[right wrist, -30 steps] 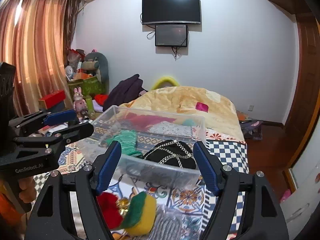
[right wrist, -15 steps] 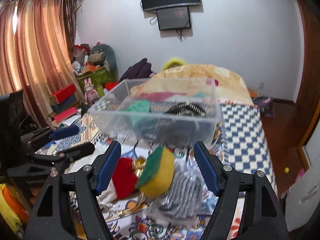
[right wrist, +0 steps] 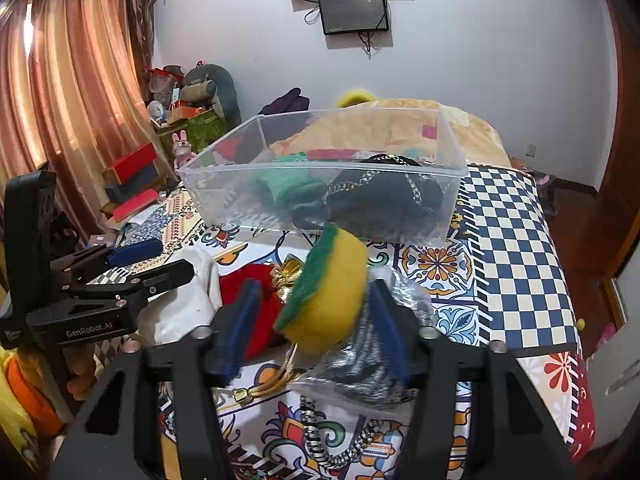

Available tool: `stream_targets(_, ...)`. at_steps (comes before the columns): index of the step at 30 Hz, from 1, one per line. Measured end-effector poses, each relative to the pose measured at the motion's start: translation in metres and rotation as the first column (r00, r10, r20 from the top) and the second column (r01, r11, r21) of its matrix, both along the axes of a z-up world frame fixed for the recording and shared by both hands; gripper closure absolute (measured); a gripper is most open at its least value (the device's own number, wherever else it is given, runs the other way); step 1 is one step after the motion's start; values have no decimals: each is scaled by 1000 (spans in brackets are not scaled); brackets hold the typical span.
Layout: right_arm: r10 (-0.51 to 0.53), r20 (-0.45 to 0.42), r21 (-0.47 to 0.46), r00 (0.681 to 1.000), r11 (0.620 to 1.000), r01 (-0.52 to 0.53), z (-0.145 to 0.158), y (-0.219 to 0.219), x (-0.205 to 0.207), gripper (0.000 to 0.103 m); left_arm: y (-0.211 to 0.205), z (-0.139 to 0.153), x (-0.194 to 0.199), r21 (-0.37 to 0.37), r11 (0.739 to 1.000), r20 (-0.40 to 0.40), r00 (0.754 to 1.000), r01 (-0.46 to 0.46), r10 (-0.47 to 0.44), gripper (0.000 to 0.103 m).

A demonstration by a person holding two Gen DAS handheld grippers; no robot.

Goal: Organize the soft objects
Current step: 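Grasp the white cloth bag with the left tool while the right tool grasps the yellow-green sponge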

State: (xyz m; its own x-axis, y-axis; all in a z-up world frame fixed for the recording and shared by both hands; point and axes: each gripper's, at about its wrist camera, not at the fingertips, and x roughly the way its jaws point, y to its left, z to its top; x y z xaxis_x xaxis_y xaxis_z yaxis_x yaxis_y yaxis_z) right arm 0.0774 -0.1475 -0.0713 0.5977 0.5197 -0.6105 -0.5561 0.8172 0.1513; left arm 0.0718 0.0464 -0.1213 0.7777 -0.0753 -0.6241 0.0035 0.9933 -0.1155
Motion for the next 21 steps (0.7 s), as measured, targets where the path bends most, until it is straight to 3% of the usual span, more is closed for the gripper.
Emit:
stream_targets(5, -8, -10, 2, 1000, 1000, 8, -1, -3, 2, 65, 4, -7, 6, -48, 999, -31, 999, 16, -17, 55)
stream_targets(9, -1, -18, 6, 1000, 1000, 1, -2, -1, 3, 70, 9, -13, 9, -78, 997, -46, 999, 1, -4, 60)
stream_targets(11, 3, -16, 12, 1000, 1000, -3, 0, -1, 1, 71, 10, -14, 10, -91, 996, -49, 999, 8, -13, 74)
stream_targets(16, 0, -4, 44, 1000, 999, 0, 6, -7, 0, 72, 7, -11, 7, -67, 998, -34, 999, 8, -10, 90)
stream_targets(21, -10, 10, 65, 1000, 998, 9, 14, -14, 1, 72, 4, -4, 3, -81, 996, -20, 999, 23, -24, 95)
